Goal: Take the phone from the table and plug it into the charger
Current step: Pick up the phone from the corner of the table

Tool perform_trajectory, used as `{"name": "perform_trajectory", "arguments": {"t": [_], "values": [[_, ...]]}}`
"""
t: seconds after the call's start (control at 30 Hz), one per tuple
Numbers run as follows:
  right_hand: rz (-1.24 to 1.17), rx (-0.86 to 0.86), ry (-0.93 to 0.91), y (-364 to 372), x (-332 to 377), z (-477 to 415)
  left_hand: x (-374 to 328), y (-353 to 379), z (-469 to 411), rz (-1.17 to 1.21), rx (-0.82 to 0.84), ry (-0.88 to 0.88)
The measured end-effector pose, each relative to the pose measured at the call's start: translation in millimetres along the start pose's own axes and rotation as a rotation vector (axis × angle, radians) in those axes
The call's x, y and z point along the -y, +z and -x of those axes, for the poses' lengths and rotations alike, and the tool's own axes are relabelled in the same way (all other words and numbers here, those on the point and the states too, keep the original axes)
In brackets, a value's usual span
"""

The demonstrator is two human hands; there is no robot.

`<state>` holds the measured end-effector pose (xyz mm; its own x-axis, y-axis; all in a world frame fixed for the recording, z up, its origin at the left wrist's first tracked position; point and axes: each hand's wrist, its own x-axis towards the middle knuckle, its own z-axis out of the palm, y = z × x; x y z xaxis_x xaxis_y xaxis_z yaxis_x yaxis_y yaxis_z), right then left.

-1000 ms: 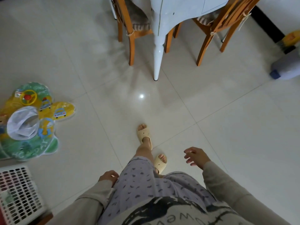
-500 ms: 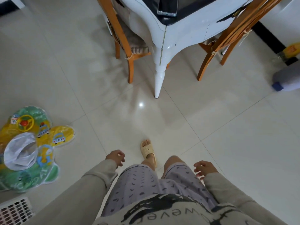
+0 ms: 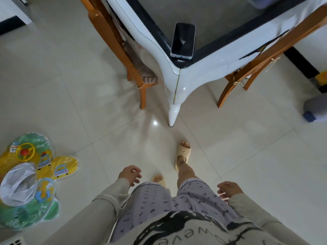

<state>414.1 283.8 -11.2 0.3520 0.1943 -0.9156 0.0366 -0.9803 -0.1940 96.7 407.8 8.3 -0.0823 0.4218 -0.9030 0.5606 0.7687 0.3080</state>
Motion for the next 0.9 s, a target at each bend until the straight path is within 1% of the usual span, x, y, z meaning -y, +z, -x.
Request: {"name": "perform_trajectory", "arguments": {"t": [0.17, 0.3, 0.4, 0.6, 0.7, 0.83, 0.9], "values": [[0.022, 0.065, -0.096, -32.0, 89.9, -16.7, -9.1, 6.0, -12.6, 0.019, -0.031, -0.140], [0.074, 0.113, -0.204, -52.7, 145.2, -22.2, -30.5, 16.1, -21.2, 0.037, -0.043, -0.177], [0.096, 0.129, -0.239, -63.3, 171.4, -24.6, -51.0, 22.4, -25.3, 0.068, -0.044, -0.190], [0.080, 0.135, -0.194, -68.2, 188.5, -32.7, -103.4, 19.9, -34.5, 0.036, -0.053, -0.158], [0.069, 0.099, -0.147, -64.7, 181.0, -37.4, -138.3, 14.0, -37.8, 0.007, -0.040, -0.094], [0.118, 0.069, -0.117, -63.6, 175.9, -41.1, -184.6, 5.6, -38.9, 0.113, -0.027, 0.024], [0.125, 0.060, -0.094, -65.9, 174.7, -43.0, -205.2, 2.4, -35.4, 0.163, -0.056, 0.087]]}}
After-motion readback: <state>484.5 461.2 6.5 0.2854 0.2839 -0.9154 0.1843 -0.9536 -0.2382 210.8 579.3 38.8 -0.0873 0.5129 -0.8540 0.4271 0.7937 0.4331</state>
